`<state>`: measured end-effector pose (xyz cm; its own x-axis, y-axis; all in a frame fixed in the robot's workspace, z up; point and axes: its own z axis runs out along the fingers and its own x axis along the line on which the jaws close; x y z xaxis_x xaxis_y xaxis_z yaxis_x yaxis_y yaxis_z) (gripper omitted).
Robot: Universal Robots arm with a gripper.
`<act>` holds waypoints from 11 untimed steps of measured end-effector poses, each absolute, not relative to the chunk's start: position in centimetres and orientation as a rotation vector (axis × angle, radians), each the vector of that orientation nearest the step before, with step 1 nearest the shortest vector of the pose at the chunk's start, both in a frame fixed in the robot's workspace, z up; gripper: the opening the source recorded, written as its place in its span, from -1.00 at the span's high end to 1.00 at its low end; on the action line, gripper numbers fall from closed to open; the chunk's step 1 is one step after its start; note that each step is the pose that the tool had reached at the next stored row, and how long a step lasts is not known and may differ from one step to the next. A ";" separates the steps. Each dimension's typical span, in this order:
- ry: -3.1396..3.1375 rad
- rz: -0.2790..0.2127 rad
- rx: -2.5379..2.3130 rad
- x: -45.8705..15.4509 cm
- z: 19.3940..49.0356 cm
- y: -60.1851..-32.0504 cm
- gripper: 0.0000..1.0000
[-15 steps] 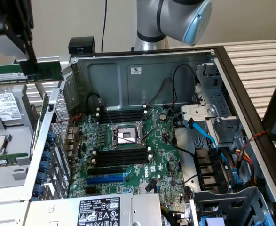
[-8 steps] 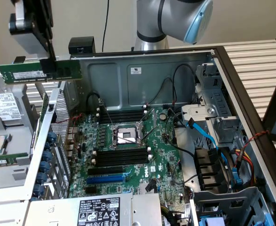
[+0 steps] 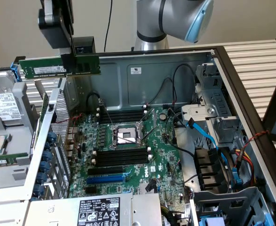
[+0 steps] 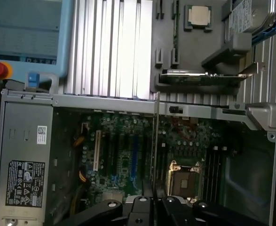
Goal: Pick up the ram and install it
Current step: 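Pick up the ram and move it above insertion slot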
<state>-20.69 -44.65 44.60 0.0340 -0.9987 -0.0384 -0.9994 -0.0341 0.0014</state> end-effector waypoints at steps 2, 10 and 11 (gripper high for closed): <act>2.165 0.044 -2.240 -20.3 44.5 -44.0 0.73; 2.166 0.043 -2.241 -18.3 44.2 -41.3 0.73; 2.166 0.043 -2.241 -18.0 44.1 -41.0 0.73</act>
